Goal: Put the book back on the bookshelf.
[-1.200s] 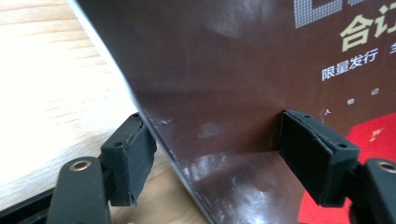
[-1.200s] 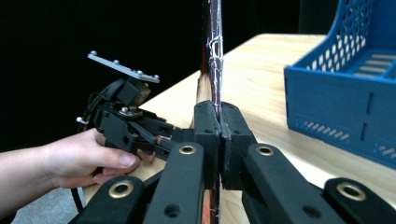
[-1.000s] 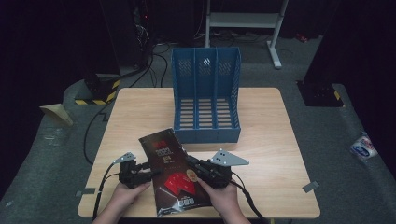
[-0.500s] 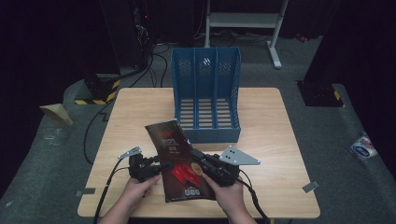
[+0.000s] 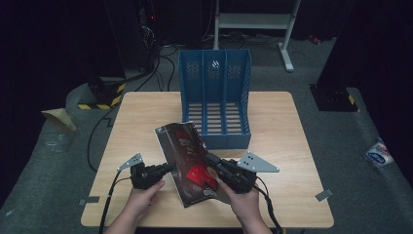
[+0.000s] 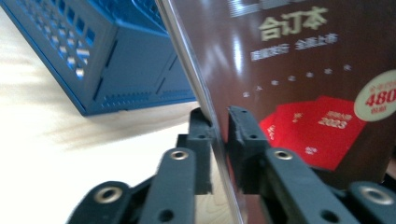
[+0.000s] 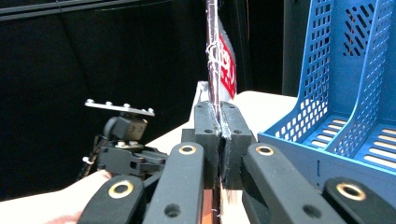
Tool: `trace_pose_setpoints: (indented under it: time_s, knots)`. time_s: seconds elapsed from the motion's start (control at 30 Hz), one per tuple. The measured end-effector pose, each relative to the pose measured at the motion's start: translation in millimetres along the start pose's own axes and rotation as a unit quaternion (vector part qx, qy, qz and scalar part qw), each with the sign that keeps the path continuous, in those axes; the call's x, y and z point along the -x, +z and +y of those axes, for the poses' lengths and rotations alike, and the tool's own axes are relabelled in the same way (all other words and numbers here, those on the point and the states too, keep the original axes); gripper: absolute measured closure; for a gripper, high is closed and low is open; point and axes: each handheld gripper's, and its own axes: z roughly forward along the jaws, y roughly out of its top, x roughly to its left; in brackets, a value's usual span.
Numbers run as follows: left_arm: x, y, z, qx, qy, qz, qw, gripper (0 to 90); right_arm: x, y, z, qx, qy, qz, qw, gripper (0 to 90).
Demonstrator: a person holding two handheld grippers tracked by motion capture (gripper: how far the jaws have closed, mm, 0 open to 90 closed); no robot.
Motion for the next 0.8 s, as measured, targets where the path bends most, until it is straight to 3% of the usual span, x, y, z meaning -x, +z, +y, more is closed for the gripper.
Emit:
trace_pose_setpoints:
  time_s: [0.1, 0.23, 0.37, 0.53, 0.57, 0.7, 0.8]
  knots:
    - [3.6, -6.4, 1.2, 0.011, 0.026, 0.022, 0.9994, 86.4, 3.1, 0.9, -1.5, 0.005, -0.005, -0.006, 1.0000, 87.2]
    - [8.7, -16.6, 6.9, 0.029, 0.069, 0.047, 0.9961, 87.0, 6.8, 2.8, -1.2, 0.006, -0.016, -0.013, 0.9998, 87.2]
    - [17.3, -24.8, 15.9, 0.045, 0.116, 0.075, 0.9894, 87.1, 9.0, 6.2, -1.3, 0.010, -0.023, -0.021, 0.9995, 87.0]
    - [23.3, -31.8, 24.3, 0.057, 0.155, 0.101, 0.9810, 87.2, 14.0, 15.7, -3.8, 0.013, -0.036, -0.035, 0.9986, 86.8]
    - [23.1, -34.5, 26.5, 0.061, 0.166, 0.111, 0.9779, 87.2, 15.2, 20.1, -5.8, 0.014, -0.050, -0.041, 0.9978, 86.6]
    - [22.5, -38.5, 28.3, 0.070, 0.171, 0.122, 0.9752, 87.3, 16.8, 29.8, -9.8, 0.012, -0.073, -0.048, 0.9961, 86.3]
    - [20.2, -42.5, 29.8, 0.074, 0.184, 0.135, 0.9707, 87.3, 17.1, 34.8, -12.8, 0.009, -0.079, -0.054, 0.9954, 86.0]
